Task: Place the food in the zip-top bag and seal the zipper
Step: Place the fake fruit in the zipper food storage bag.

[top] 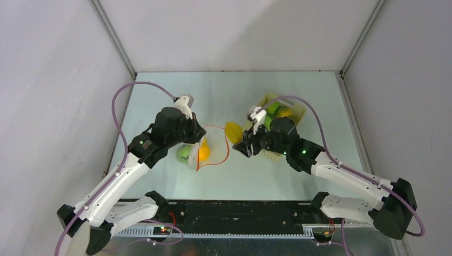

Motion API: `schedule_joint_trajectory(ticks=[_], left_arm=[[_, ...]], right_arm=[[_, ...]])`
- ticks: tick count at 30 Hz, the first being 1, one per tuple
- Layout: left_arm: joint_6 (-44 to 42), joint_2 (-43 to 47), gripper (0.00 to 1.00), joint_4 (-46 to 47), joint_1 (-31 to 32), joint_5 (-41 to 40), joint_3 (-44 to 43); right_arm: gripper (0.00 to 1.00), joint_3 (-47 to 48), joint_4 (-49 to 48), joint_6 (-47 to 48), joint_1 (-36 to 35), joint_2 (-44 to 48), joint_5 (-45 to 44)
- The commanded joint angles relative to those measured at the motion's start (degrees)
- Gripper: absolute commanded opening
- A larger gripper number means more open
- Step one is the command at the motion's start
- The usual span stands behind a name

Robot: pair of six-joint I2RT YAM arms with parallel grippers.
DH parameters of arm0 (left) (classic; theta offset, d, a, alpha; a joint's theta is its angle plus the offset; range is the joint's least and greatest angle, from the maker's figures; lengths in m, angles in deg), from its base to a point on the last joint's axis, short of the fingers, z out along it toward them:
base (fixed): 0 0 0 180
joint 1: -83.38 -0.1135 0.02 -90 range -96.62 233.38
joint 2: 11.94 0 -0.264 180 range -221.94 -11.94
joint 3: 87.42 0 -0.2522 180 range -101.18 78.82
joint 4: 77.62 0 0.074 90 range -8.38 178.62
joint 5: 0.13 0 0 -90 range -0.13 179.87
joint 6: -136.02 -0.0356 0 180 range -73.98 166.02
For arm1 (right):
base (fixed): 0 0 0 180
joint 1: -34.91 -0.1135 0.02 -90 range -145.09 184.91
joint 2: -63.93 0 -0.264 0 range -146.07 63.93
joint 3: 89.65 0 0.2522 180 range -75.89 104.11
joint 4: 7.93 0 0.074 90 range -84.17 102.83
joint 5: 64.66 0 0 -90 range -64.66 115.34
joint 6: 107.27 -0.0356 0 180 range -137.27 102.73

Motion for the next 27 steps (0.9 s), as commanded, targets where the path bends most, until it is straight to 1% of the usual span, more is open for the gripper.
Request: schedule_joint_trajectory(ticks=[1,5,7,11,17,19,21,22,24,26,27], left_arm=[[0.1,-0.3,0.0,2.0,0.3,0.0,-0.2],[0.1,0.0,0.0,2.1,0.3,-0.1,-0.2],[0.2,0.0,0.0,2.1,0.3,0.2,-0.2],[0.2,0.1,0.0,2.1,0.3,0.2,-0.2],[0.2,0.4,0.0,2.1,0.3,0.4,-0.2],[0.2,0.6,0.0,2.1,0.4,0.3,-0.1],[0.2,0.7,0.0,2.0,0.3,0.1,-0.1],[0.1,0.8,0.0,2.0,0.3,0.0,-0.2],[0.1,0.9,0.0,2.1,0.3,0.1,-0.1],[0.1,0.8,0.0,2.2,0.3,0.6,-0.1],[0.1,0.8,0.0,2.2,0.3,0.6,-0.1]], right_arm=[[0.2,-0.3,-4.4,8.6,-3.8,0.3,17.5],[0.21,-0.3,-7.8,8.3,-5.1,-0.8,24.1],[0.21,-0.3,-8.8,7.7,-5.4,-1.3,25.0],[0.23,1.2,-8.9,5.6,-5.5,-3.4,24.1],[0.23,4.2,-6.8,3.9,-5.3,-10.3,22.3],[0.23,5.3,-6.4,2.8,-5.3,-12.6,20.6],[0.24,6.9,-5.6,1.5,-5.3,-14.1,16.9],[0.26,8.5,-3.0,0.5,-5.3,-14.7,15.9],[0.33,11.0,-0.4,-1.3,-5.3,-16.4,12.5],[0.38,13.0,0.6,-3.9,-5.4,-18.2,10.4],[0.44,13.6,0.8,-4.8,-5.4,-19.3,10.0]])
